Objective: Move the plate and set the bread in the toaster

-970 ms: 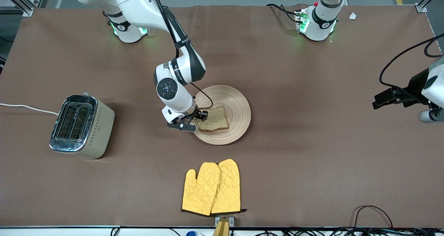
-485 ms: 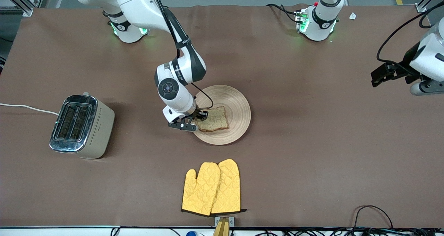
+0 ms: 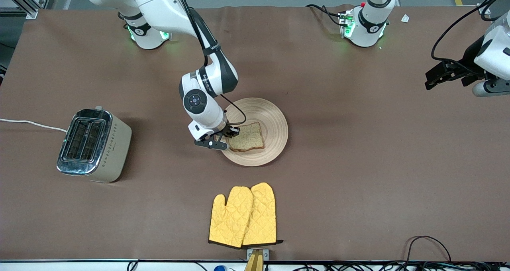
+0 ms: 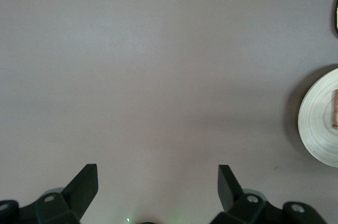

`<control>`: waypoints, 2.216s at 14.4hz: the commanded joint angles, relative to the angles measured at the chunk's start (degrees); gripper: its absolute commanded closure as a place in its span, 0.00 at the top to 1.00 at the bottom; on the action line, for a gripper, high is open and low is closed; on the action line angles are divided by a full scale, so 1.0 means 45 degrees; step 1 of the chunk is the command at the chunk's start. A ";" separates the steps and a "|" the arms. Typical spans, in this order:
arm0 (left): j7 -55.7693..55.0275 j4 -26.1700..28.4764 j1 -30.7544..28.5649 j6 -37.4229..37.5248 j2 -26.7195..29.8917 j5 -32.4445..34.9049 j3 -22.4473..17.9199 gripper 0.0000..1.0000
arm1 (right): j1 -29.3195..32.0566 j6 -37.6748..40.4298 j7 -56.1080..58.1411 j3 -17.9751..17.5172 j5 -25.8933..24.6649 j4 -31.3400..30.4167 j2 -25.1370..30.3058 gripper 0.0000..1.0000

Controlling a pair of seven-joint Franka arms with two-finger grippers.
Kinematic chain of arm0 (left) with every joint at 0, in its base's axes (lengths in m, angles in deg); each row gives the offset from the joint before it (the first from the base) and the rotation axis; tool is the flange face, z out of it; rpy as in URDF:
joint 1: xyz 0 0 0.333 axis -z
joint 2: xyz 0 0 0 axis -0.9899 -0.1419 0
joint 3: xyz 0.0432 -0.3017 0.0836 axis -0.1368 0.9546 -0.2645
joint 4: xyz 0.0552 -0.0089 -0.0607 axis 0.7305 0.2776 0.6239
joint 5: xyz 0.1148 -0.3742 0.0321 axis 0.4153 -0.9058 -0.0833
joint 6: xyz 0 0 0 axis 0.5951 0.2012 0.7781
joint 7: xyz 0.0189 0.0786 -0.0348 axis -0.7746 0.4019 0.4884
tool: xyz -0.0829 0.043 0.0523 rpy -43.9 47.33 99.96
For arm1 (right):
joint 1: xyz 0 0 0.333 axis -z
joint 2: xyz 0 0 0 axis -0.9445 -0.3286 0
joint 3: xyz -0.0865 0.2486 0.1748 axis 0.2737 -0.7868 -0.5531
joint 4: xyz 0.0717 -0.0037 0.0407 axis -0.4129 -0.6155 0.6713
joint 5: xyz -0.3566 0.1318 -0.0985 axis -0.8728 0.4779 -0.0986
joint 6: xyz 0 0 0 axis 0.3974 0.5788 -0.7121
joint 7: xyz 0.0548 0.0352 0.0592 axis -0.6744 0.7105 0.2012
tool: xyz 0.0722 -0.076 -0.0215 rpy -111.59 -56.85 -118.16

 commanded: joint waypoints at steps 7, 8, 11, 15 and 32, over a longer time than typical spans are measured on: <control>-0.0038 0.0293 0.0080 -0.0164 0.0275 -0.0163 0.0139 1.00 | -0.0233 0.0084 -0.0185 0.0141 0.0107 0.0283 -0.0184 0.03; -0.0038 0.0293 0.0080 -0.0222 0.0236 -0.0163 0.0139 1.00 | -0.0252 0.0143 -0.0165 0.0160 0.0067 0.0303 -0.0164 0.02; -0.0077 0.0293 -0.0017 -0.0262 0.0197 -0.0183 0.0139 1.00 | -0.0369 0.0920 -0.0204 0.0316 0.0028 0.0342 0.0050 0.01; -0.0077 0.0293 -0.0056 -0.0281 0.0177 -0.0202 0.0022 1.00 | -0.0428 0.4019 -0.0905 0.1252 -0.1314 0.1275 0.1280 0.00; 0.0098 0.0273 -0.0154 -0.0203 0.0295 -0.0085 0.0002 1.00 | -0.0332 1.3072 0.3018 0.1468 -1.3252 0.5558 0.1962 0.00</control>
